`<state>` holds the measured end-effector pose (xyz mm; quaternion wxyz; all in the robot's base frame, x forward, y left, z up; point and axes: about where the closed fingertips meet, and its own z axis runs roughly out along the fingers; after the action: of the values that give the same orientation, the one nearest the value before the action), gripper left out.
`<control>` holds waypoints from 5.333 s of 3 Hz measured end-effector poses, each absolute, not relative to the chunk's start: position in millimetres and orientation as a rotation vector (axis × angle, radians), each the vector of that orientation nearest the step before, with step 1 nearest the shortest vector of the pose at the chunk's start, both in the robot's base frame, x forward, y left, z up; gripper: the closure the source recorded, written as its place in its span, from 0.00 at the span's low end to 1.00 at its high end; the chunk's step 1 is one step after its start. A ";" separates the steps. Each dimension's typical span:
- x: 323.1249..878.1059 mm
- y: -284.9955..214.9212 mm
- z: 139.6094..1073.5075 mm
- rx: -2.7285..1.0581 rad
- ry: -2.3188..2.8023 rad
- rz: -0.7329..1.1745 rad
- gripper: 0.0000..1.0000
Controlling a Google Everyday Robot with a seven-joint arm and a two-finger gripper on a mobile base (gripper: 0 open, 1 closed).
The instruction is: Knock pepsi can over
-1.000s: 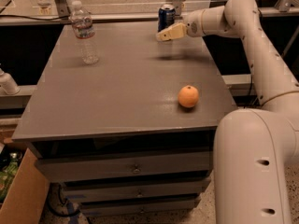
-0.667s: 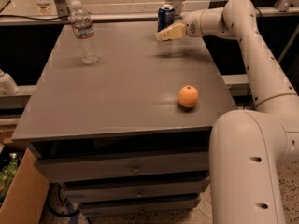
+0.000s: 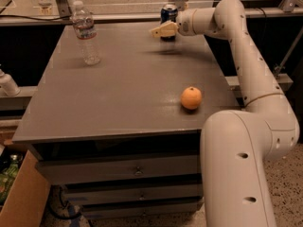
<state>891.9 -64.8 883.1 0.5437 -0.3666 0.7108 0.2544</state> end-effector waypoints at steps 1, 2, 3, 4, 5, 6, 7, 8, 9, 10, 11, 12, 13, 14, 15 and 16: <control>896.5 -60.9 880.5 -0.854 1.703 0.598 0.39; 898.2 -68.4 879.8 -0.823 1.724 0.581 0.63; 894.9 -75.7 883.9 -0.792 1.737 0.568 0.86; 873.9 -80.9 910.1 -0.821 1.754 0.553 1.00; 838.1 -86.7 932.0 -0.917 1.797 0.506 1.00; 804.0 -94.0 934.9 -1.089 1.851 0.391 1.00; 778.2 -104.4 922.2 -1.281 1.914 0.225 1.00; 760.7 -121.2 900.7 -1.499 1.971 0.057 1.00; 745.5 -128.8 884.3 -1.735 1.979 -0.047 1.00; 730.4 -130.6 872.4 -1.957 1.957 -0.045 1.00; 718.6 -128.0 866.9 -2.095 1.929 0.033 0.82; 718.4 -120.0 867.3 -2.117 1.888 0.113 0.60; 722.9 -111.4 869.3 -2.112 1.842 0.156 0.36; 726.3 -106.2 871.2 -2.111 1.811 0.172 0.14; 730.1 -103.5 873.7 -2.111 1.788 0.169 0.00; 733.6 -103.9 874.5 -2.108 1.777 0.157 0.00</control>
Offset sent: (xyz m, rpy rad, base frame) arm -0.0045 -0.0181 -0.0034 -0.0039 0.0286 -0.1041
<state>733.6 -103.9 874.5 0.1889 -0.7497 0.6318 0.0558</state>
